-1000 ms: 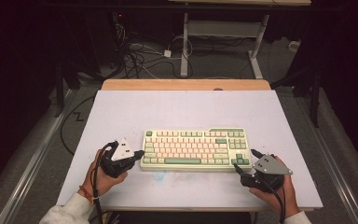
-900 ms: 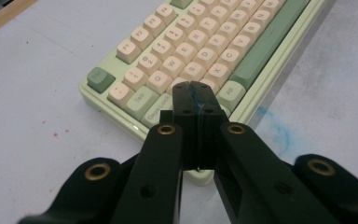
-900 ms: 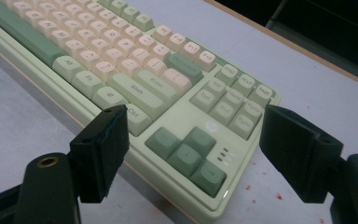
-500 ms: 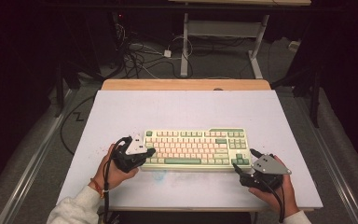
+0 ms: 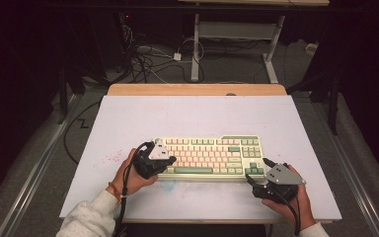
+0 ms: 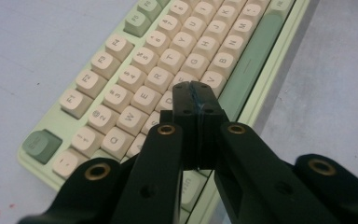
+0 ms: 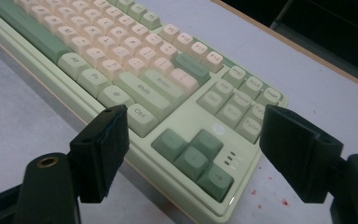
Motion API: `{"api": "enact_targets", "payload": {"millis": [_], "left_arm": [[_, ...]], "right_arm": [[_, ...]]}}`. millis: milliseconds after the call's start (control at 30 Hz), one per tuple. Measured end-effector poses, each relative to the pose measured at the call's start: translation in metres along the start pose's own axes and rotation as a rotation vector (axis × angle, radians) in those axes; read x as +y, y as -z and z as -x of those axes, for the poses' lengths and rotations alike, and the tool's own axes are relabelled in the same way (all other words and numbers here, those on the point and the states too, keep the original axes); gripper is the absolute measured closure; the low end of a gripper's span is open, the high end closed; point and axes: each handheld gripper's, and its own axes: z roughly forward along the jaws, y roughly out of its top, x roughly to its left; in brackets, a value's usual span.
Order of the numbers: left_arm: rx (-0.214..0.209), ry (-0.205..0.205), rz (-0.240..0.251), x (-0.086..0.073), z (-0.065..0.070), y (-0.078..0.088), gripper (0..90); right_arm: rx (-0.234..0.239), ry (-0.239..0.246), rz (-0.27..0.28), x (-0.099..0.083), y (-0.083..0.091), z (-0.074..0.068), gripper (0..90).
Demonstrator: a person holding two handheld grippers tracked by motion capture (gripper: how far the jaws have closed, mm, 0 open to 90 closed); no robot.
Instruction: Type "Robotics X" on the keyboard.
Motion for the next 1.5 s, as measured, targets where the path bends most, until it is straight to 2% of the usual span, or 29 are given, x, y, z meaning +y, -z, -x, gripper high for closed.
{"api": "enact_targets", "payload": {"millis": [267, 633, 933, 1033, 1267, 1500], "left_arm": [[-0.032, -0.02, -0.03, 0.009, 0.002, -0.017, 87.4], [-0.04, -0.03, -0.058, 0.015, 0.003, -0.032, 87.4], [-0.037, -0.021, -0.055, 0.014, 0.001, -0.031, 86.9], [-0.04, -0.036, -0.086, 0.012, 0.002, -0.036, 87.3], [-0.016, -0.042, -0.055, 0.012, 0.003, -0.032, 87.0], [0.013, -0.047, -0.039, 0.012, 0.001, -0.026, 81.7]], "right_arm": [[0.005, 0.004, -0.009, -0.001, -0.001, 0.0, 24.4], [0.014, 0.008, -0.02, -0.002, -0.003, -0.001, 24.4], [0.018, 0.015, -0.023, -0.002, -0.003, 0.0, 24.4], [0.02, 0.015, -0.026, -0.002, -0.003, 0.0, 24.4], [0.02, 0.018, -0.028, -0.002, -0.003, -0.001, 24.4], [0.019, 0.02, -0.024, -0.002, -0.002, -0.001, 24.4]]}}
